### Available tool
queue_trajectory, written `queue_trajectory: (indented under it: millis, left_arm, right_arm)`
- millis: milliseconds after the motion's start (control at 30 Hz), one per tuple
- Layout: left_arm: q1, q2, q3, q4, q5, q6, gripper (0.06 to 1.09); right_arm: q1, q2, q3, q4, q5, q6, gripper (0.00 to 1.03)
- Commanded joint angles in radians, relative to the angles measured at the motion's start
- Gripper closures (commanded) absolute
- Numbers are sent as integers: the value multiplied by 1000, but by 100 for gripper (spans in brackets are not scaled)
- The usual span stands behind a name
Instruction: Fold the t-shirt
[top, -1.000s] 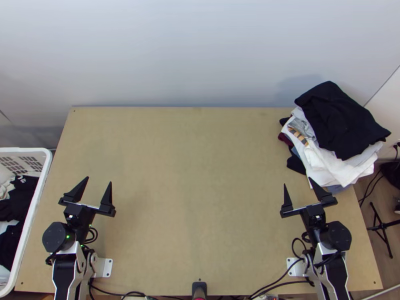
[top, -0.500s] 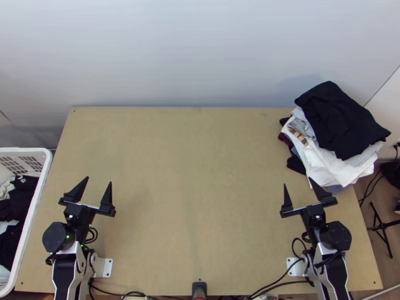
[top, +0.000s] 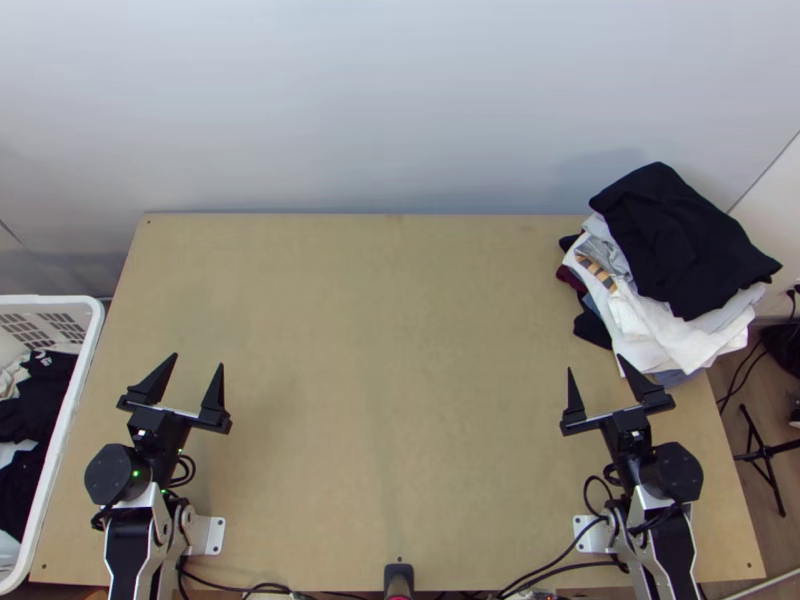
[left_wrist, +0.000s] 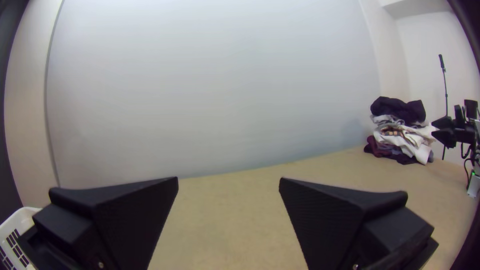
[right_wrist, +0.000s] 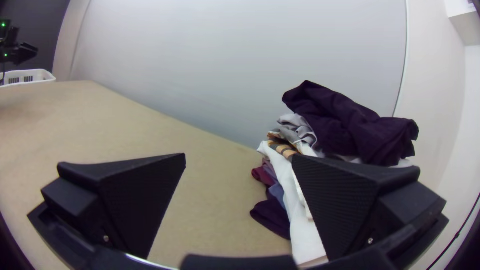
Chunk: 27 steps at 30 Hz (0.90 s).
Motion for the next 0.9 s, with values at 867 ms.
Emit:
queue_trajectory:
  millis: [867]
  left_arm:
    - [0, 0, 0, 0, 0, 0, 10]
  right_arm:
    - [9, 0, 0, 2, 0, 232, 4]
